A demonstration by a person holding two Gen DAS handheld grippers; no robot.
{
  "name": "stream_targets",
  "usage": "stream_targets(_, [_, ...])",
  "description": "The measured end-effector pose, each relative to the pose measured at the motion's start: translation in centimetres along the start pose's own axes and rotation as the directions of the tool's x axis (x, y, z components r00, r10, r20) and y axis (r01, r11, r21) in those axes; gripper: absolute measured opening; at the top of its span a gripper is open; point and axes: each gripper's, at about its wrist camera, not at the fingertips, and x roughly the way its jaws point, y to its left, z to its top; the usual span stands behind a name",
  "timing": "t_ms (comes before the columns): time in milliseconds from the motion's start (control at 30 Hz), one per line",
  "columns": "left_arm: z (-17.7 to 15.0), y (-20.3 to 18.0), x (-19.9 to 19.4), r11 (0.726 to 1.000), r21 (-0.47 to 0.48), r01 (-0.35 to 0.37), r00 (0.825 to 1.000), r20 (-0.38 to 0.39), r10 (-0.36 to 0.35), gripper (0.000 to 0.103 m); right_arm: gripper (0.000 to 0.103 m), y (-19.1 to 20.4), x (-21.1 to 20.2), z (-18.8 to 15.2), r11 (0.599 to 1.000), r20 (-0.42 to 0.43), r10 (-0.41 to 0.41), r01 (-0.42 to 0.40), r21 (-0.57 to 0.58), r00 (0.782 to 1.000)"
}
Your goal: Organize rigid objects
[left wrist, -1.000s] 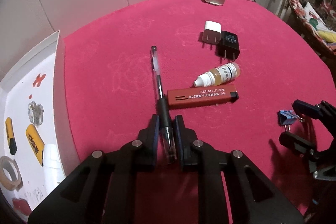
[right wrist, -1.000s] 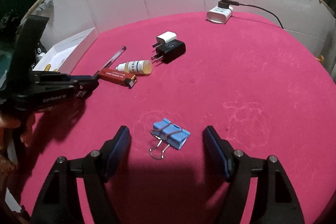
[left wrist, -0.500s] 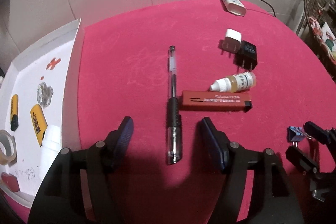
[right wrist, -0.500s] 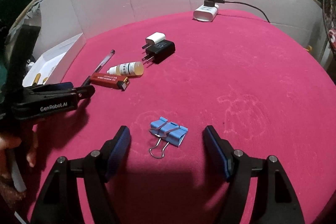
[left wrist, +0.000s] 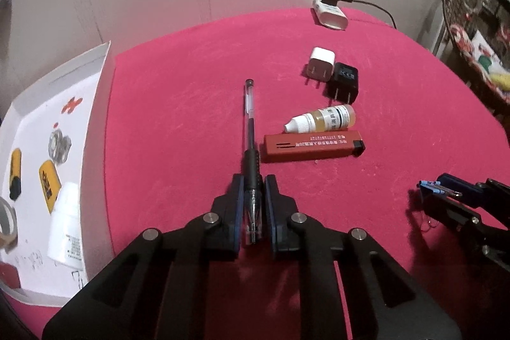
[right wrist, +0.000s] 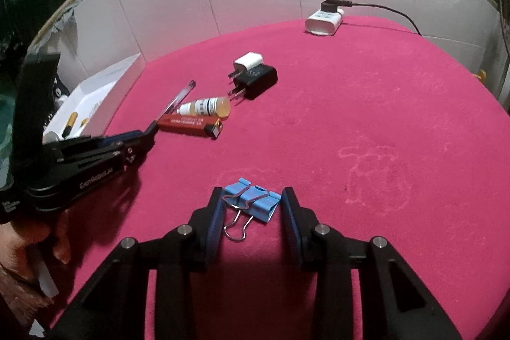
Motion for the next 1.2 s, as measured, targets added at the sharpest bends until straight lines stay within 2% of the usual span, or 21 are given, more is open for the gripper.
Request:
stream_targets(133, [-0.4,0.6,-1.4,0.999,-0.034,0.020,0.999,0.031,-0.019,0.012,0.035,0.0,-0.7,0.4,1.000,0.021,0.009,-0.009,0.004,1.000])
stream_targets(500, [0.2,0.8,-4.7,0.999,-0.047,0.020,0.990,0.138,-0.013,0.010,0.035,0.0,-1.5,0.9,0.999,0.050,0.033,-0.033,-0.004,0.998])
stream_targets(733, [0.6,1.4,-7.3,0.998,-0.062,0.005,0.975,0.222,0.009,0.010,0.035,-0.2,-2.0,1.0,0.999,0.069,0.039,-0.039,0.000,0.997])
stream_targets(1200, [0.7,1.9,-10.5,0.996,-0.081,0.023,0.953,0.304,0.003,0.010,0.035,0.7,-3.3,2.1,0.999,0.108,0.044,-0.041,-0.029,0.993])
